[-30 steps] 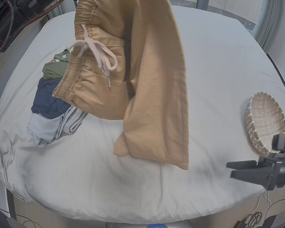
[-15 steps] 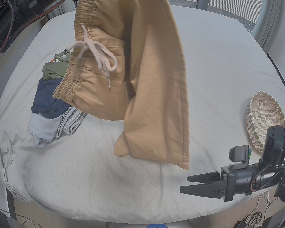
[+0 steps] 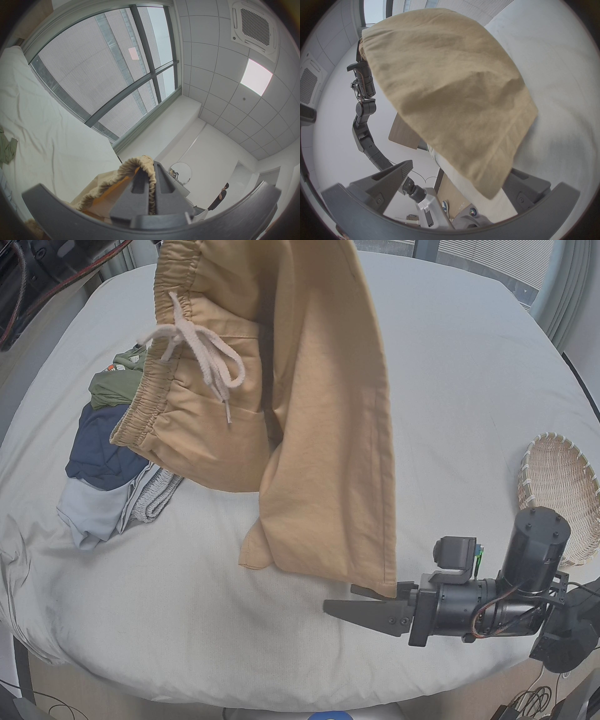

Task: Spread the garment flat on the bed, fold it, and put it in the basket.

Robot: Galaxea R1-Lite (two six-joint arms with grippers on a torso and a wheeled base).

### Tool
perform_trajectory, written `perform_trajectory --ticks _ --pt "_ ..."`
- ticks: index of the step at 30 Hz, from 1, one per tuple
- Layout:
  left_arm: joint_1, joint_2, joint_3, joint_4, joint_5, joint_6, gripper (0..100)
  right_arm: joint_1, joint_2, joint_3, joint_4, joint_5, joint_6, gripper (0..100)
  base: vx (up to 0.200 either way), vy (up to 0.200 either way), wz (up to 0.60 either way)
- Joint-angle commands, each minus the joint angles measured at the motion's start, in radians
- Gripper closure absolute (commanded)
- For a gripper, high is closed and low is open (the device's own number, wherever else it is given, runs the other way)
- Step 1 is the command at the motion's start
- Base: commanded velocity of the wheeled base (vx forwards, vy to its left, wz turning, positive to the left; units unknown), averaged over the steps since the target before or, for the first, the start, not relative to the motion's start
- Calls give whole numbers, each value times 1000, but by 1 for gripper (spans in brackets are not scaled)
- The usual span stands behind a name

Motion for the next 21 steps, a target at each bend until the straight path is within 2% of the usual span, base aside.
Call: perform_trajectory --ticks 1,7,16,21 --pt "1 -2 2 -4 4 0 100 13 43 -28 -20 -23 4 0 0 0 0" --pt "3 0 14 -5 12 1 100 8 4 -22 -85 -63 7 0 0 0 0" --pt "4 6 9 -4 16 0 100 -2 -89 39 -94 -63 -5 0 0 0 0" --pt "35 18 11 -5 16 1 100 4 -131 42 -100 -64 -1 0 0 0 0"
